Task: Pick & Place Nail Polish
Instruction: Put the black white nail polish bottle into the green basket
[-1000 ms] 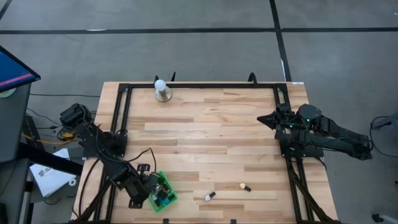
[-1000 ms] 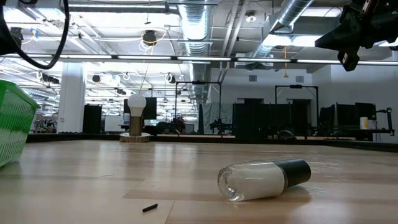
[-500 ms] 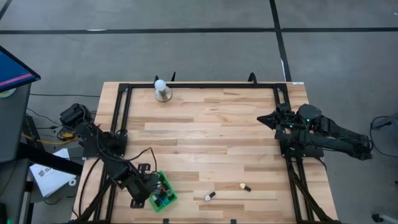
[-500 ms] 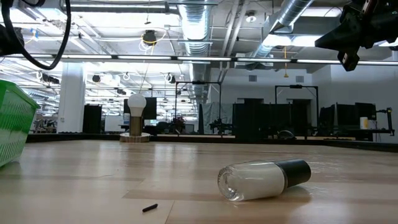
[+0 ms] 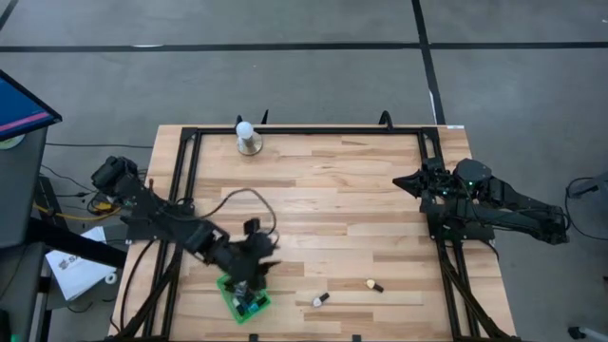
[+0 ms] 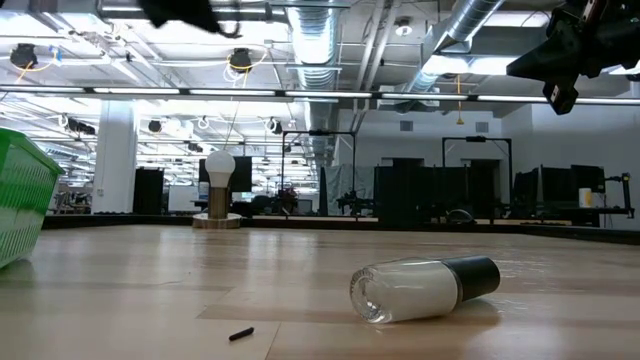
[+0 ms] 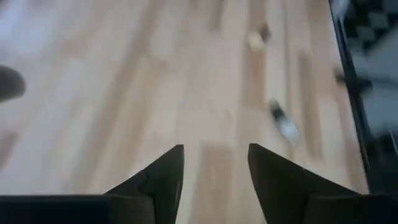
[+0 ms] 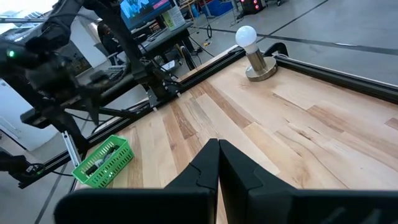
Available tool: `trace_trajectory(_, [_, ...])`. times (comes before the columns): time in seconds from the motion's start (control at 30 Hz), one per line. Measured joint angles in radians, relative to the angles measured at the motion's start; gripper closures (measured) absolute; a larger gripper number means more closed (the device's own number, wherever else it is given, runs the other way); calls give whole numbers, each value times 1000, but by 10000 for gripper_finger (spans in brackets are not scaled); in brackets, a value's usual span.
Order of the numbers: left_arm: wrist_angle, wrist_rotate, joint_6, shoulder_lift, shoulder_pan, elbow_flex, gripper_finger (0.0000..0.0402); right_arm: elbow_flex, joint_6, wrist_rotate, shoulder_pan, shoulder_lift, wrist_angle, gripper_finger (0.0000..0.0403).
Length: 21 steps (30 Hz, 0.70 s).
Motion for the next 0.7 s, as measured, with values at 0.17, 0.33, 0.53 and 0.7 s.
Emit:
trace_trajectory(0.17, [217,-28,101,47,115,-1,221,0,0,0,0,0,-1,403])
trace_trajectory(0.33, [520,-28,241,153,156,0,221,0,3,0,0,0,-11,403])
trace_trajectory(0.53, [714,-24,280,316,155,20,221,0,8,0,1,0,-25,403])
trace_trajectory(0.7, [738,10,279,456,139,98,221,0,11,0,1,0,-29,403])
